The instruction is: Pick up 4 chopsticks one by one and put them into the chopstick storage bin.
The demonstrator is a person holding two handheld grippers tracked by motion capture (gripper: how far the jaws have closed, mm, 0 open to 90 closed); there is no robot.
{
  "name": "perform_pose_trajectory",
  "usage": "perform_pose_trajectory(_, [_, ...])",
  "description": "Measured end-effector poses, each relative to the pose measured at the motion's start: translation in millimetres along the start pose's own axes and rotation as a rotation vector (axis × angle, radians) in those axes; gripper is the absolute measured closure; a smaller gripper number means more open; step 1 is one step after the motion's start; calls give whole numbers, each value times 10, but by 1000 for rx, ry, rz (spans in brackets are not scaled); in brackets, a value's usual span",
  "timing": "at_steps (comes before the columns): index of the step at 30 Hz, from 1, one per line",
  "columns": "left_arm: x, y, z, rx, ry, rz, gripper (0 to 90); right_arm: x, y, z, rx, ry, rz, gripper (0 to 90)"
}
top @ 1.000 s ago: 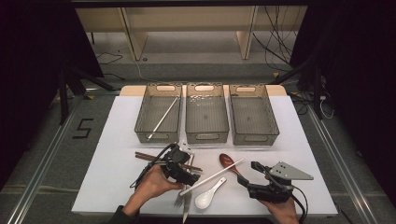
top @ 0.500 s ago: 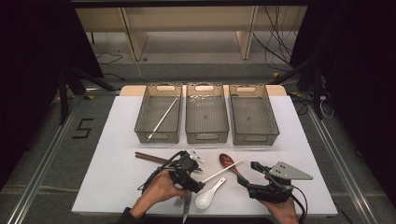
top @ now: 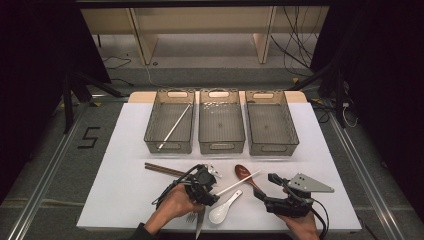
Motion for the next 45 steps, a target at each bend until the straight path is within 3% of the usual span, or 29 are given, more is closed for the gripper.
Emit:
perform_pose_trajectory(13, [-64, 39, 7, -51, -28, 3, 690, 3, -1, -2, 1, 0, 4, 267])
perform_pose_trajectory(20, [-88, 41, -2, -78, -41, 31, 758, 6, -5, -1, 2, 0, 3, 267])
perform_pose_trajectory(28, [-88, 53, -3, -90, -41, 16, 824, 6, -2, -3, 3, -2, 0, 267])
perform_pose_trajectory(34, [-69, 43, 3, -107, -30, 24, 834, 13, 3, -1, 3, -1, -1, 267])
perform_pose_trajectory(45, [90, 25, 74, -110, 36, 24, 836, 19, 5, 3, 3, 2, -3, 267])
Point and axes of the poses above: each handheld gripper's, and its own axes: x roughly backward along the jaws, z roughly out of its top, y roughly to its right, the point moved 8 cm from there along -x, roughly forward along the jaws, and after that the axes turned 7 degrees about -x, right-handed, at the moved point
